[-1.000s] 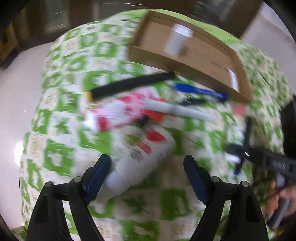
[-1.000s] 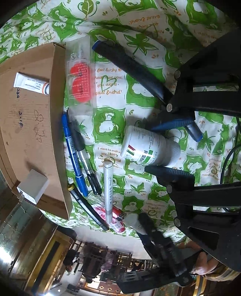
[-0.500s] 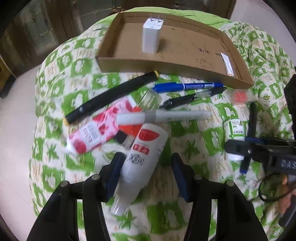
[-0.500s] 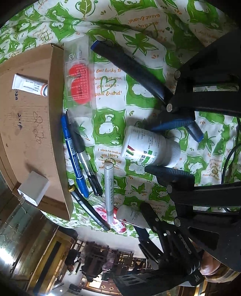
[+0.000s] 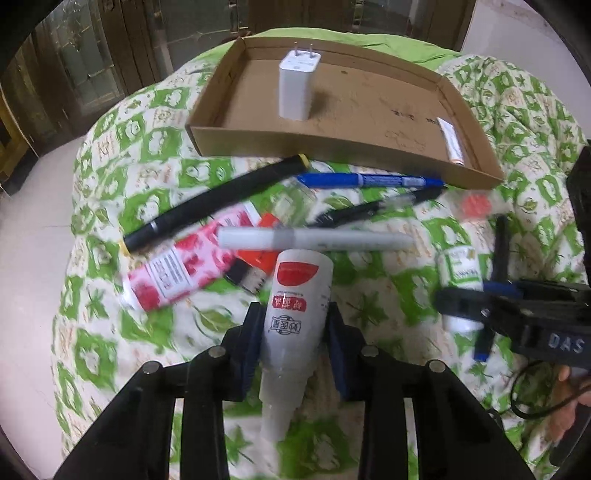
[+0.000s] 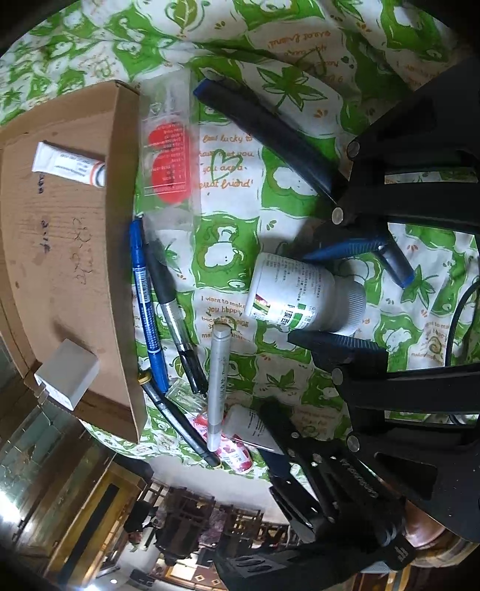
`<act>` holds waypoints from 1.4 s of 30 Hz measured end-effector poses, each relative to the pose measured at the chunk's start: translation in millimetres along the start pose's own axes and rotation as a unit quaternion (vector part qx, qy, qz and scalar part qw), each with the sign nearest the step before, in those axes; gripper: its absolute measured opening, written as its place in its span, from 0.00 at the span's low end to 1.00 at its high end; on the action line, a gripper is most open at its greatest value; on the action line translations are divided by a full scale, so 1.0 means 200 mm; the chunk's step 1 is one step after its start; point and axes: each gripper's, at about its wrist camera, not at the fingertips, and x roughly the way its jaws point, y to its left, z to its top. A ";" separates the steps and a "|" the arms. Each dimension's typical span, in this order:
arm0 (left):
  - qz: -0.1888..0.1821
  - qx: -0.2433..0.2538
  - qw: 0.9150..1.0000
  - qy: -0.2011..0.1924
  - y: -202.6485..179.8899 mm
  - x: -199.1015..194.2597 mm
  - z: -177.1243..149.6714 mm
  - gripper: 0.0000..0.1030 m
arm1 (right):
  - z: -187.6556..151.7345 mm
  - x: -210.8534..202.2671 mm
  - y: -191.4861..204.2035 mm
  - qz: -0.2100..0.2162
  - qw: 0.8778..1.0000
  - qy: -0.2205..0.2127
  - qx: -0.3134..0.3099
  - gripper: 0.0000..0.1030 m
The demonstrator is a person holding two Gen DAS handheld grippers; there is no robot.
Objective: Organize rigid objects
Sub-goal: 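Grasp the white spray bottle with the left tool while the right grasps the white pill bottle, then lift the spray bottle with the left tool while the right lifts the pill bottle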
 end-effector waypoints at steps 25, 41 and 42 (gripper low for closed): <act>-0.034 -0.015 0.999 -0.016 -0.11 -0.02 -0.09 0.28 | -0.02 -0.02 0.03 0.000 1.000 -0.013 -0.018 0.35; -0.022 -0.017 0.998 -0.062 -0.09 -0.16 -0.14 0.28 | -0.04 -0.08 0.07 0.003 0.999 -0.035 -0.039 0.35; -0.021 -0.018 0.998 -0.063 -0.09 -0.16 -0.14 0.28 | -0.04 -0.08 0.08 0.003 0.999 -0.035 -0.039 0.35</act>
